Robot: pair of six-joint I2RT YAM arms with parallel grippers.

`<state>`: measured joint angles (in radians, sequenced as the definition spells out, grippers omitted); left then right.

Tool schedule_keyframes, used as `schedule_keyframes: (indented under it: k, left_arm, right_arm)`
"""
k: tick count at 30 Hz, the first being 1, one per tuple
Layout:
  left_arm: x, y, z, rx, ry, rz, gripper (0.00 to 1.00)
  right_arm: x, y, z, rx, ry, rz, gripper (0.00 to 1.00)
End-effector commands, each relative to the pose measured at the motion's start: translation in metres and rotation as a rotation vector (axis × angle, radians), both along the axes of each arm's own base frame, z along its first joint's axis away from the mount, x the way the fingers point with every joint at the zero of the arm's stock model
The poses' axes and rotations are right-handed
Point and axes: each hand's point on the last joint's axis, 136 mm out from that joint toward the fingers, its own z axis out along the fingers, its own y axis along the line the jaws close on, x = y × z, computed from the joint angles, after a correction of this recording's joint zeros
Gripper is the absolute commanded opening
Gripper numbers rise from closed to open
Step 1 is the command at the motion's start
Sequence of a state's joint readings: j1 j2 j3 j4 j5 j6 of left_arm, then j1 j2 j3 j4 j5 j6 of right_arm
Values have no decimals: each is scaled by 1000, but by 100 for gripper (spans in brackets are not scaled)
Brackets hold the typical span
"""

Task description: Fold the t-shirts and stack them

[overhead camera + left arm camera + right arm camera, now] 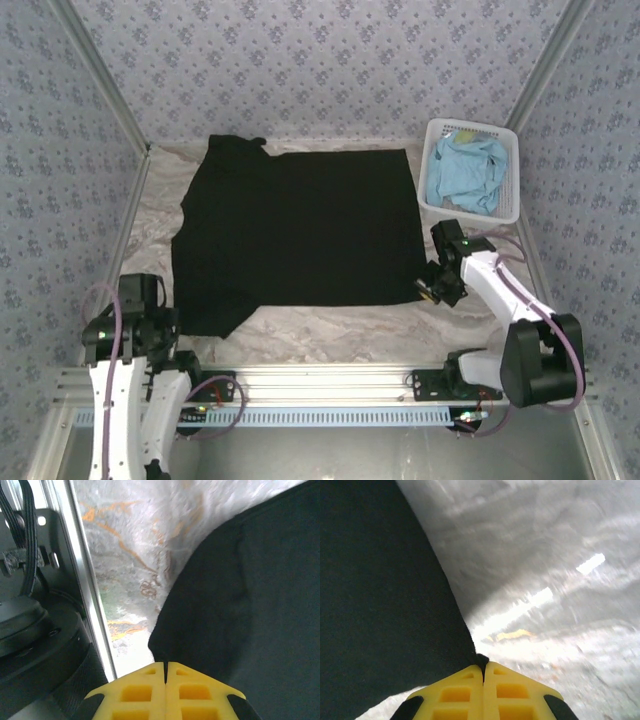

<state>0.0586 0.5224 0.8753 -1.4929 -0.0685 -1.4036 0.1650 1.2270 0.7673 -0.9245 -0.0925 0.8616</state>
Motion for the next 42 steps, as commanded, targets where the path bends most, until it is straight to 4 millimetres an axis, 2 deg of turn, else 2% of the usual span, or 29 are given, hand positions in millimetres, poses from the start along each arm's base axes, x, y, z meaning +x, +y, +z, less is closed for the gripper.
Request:
schedule_keyframes:
  k: [1, 4, 8, 12, 18, 23, 28, 34, 37, 42]
  left_arm:
    - [-15, 8, 3, 52, 42, -2, 0]
    - [-9, 1, -9, 12, 36, -10, 0]
    - [5, -3, -18, -16, 18, -22, 0]
    - [35, -5, -15, -12, -26, -80, 0]
    - [88, 0, 5, 58, -84, -187, 0]
    - [134, 1, 22, 94, -123, -265, 0]
    - [176, 7, 45, 159, -174, -321, 0]
    - [222, 9, 62, 204, -227, -375, 0]
    - [243, 11, 68, 234, -242, -409, 0]
    - [273, 10, 66, 264, -240, -484, 0]
  right_arm:
    - [-47, -8, 2, -35, 139, -42, 0]
    - [-53, -7, -2, -26, 162, -65, 0]
    - [-41, -10, -9, -54, 161, -26, 0]
    - [-33, -7, -6, -62, 144, -20, 0]
    - [-18, -9, 10, -87, 105, -25, 0]
    - [9, -10, 19, -84, 67, -61, 0]
    - [47, -12, 32, -89, 16, -85, 0]
    - [83, -13, 37, -93, -20, -101, 0]
    - [96, -14, 35, -106, -26, -103, 0]
    - [125, -12, 38, -110, -61, -108, 0]
